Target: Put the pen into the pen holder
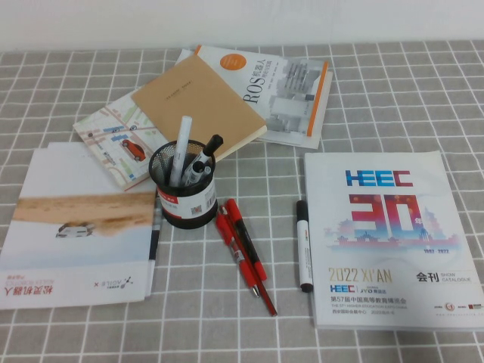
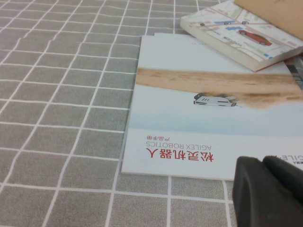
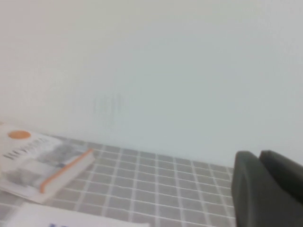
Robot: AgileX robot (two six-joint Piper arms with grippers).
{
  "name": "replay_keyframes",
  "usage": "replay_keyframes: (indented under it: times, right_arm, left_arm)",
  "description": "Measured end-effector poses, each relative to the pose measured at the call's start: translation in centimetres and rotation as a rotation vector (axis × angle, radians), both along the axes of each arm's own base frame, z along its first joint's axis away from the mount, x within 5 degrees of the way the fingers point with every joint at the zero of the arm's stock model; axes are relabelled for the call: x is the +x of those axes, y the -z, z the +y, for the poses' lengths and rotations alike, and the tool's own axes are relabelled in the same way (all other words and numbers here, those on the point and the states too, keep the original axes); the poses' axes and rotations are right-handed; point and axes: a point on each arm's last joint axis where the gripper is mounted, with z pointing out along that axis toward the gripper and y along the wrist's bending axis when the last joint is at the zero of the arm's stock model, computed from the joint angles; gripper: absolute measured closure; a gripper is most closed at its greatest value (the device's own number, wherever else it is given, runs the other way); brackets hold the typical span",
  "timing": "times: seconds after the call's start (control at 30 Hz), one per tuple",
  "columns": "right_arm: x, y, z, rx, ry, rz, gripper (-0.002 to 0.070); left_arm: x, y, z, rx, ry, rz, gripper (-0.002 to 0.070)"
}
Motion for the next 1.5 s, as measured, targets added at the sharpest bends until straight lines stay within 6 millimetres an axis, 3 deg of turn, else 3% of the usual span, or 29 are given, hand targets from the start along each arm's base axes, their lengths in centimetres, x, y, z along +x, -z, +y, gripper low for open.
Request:
replay_keyframes:
  times: [0.23, 0.33, 0.63, 0.97, 1.5]
  right_arm:
    - [-1.1, 4.4, -0.3, 0.09, 0.013, 0.058, 0.0689]
    - [-1.5, 5.4, -0.4, 0.124, 0.016, 0.111, 0.0689]
    - [-2.5, 8.5, 0.1, 0.156, -0.018, 0.432, 0.0689]
    - [-2.7, 8.8, -0.2, 0.182, 0.052, 0.447, 0.0689]
    - [-2.8, 8.8, 0.2, 0.199, -0.023, 0.461, 0.0689]
  left_arm:
    - [0.0, 0.0, 0.0, 0.0, 0.0, 0.0, 0.0678]
    - [0.0, 0.0, 0.0, 0.0, 0.0, 0.0, 0.0678]
    - [0.0, 0.0, 0.0, 0.0, 0.0, 0.0, 0.0678]
    - [0.0, 0.0, 0.0, 0.0, 0.0, 0.0, 0.0678]
    - [0.0, 0.0, 0.0, 0.0, 0.0, 0.0, 0.0678]
